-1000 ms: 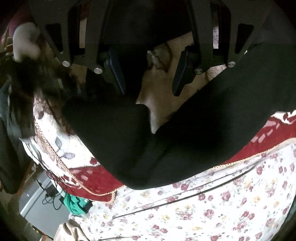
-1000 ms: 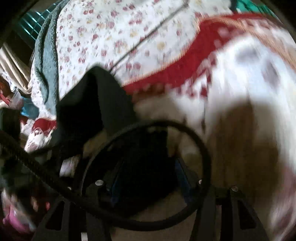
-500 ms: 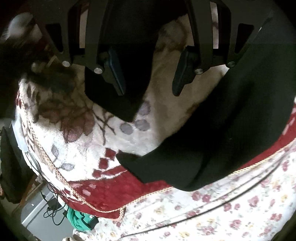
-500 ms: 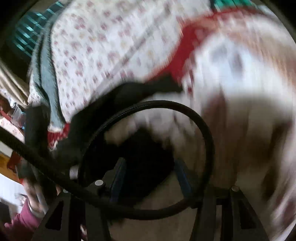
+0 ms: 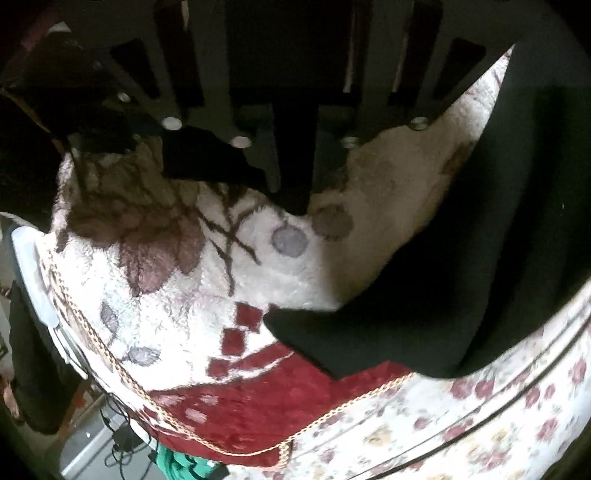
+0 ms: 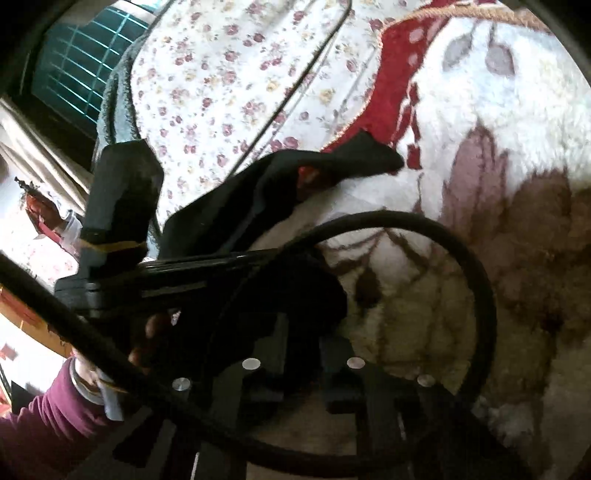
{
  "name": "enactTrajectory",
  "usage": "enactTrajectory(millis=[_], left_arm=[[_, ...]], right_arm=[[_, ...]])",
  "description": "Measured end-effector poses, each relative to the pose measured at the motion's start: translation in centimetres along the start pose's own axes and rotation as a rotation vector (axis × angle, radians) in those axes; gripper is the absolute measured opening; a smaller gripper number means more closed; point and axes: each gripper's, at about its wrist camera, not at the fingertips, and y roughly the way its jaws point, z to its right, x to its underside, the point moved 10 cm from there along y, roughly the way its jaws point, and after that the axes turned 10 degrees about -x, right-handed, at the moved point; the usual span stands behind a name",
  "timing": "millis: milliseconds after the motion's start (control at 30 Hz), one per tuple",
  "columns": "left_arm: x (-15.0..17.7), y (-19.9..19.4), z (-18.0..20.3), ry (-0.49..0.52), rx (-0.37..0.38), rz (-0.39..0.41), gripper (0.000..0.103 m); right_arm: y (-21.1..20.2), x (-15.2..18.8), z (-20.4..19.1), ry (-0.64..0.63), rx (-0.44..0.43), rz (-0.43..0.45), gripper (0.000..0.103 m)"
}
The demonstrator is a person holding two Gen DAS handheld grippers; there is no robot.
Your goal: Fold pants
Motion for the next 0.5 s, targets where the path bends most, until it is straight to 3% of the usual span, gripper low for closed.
enactTrajectory(millis=[33, 133, 267, 500], left_arm=[[-0.1, -0.1, 0.3, 0.003, -0.008, 0.003, 0.004], [-0.4, -1.6, 2.5, 0.011, 0.094, 0.022, 0.004], [-0.9, -3.9, 5.4, 0.028, 0.15, 0.077, 0.004], [-0.6, -5.5, 9.7, 0.087, 0.202, 0.09, 0.004]], right_arm=[[-0.8, -0.1, -0.4, -0.007, -0.003, 0.014, 0.01], [-3.2, -0.8, -1.7, -0.053, -0.001, 0.06, 0.006], [-6.6, -1.6, -3.2, -0.109, -0.023, 0.133, 0.006], [-9.8, 0.3, -3.6, -0.147, 0.051, 0.128, 0.006]])
